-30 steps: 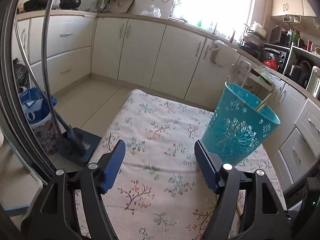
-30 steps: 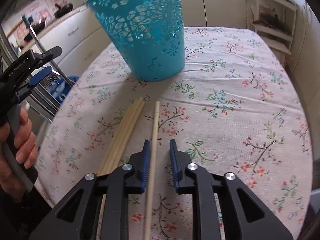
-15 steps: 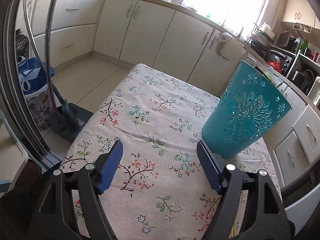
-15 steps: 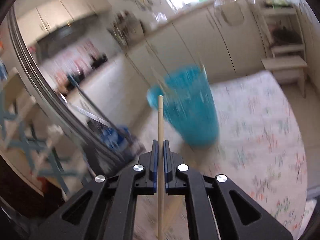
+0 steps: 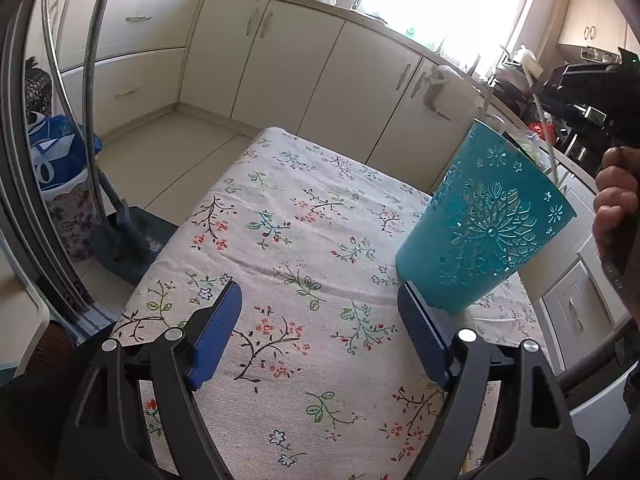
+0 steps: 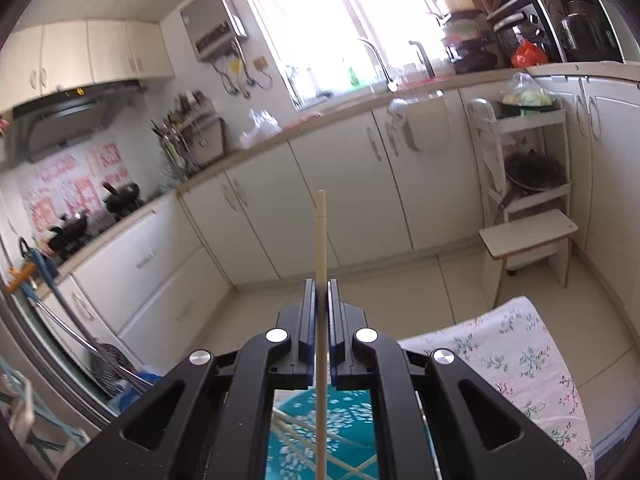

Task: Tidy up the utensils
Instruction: 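Raise the chopstick with the right tool over the teal basket and release it, then move both open tools back down to the chopsticks on the table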

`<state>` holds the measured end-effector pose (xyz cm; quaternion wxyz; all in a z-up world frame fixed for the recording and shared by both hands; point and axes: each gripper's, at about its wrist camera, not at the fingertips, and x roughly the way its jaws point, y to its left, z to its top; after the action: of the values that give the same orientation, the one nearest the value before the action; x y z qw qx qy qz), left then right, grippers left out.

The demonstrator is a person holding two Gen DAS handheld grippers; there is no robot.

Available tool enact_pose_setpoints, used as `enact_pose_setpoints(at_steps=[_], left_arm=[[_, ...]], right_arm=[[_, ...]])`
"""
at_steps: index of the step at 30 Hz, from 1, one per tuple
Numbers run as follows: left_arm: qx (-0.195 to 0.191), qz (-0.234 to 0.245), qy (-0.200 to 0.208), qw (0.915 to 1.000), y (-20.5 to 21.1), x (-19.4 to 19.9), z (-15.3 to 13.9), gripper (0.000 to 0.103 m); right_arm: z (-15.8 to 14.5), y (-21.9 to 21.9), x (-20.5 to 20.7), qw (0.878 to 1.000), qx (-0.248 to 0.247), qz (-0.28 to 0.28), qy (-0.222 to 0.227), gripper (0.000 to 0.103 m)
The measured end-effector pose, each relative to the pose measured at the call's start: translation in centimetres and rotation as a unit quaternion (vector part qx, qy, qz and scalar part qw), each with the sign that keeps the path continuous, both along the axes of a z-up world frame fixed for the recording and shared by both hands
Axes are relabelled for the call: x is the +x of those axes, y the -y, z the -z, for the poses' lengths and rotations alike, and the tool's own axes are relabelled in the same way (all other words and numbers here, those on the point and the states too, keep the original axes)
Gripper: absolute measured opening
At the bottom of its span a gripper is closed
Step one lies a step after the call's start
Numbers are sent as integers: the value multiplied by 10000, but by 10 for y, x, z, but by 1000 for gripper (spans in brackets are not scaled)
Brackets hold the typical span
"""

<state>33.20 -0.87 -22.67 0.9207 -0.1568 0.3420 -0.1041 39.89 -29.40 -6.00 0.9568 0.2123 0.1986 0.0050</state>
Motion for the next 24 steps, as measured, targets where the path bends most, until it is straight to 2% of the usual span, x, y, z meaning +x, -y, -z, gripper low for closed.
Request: enact_pose_setpoints(at_steps=[6, 9, 13, 16, 18, 21, 23, 24], left_arm=[[-52, 34, 6, 10000, 0, 0, 0, 76], [-56, 26, -8, 10000, 0, 1, 0, 77], [-85, -31, -8, 10000, -2, 0, 1, 78], [-103, -82, -24, 9999, -5, -1, 1, 78], [-96, -117, -33, 9999, -5, -1, 1, 79], [-58, -176, -37, 9998, -6, -2, 1, 79], [-34, -220, -40, 9997, -7, -3, 1, 79], [-27, -243, -40, 9997, -7, -3, 1, 80]], right_arm=[[24, -10, 2, 9992, -238, -3, -325, 6], [30, -19, 9, 9985, -327, -86, -432, 7], [29, -24, -3, 9978, -429, -271, -429, 12], [11, -26, -31, 9980, -472, -388, -175, 23], [-7, -27, -53, 9980, -471, -401, 116, 25], [-48, -28, -100, 9946, -541, -391, 790, 32], [-73, -29, -138, 9892, -606, -312, 1294, 44], [-80, -30, -156, 9864, -650, -264, 1485, 46]])
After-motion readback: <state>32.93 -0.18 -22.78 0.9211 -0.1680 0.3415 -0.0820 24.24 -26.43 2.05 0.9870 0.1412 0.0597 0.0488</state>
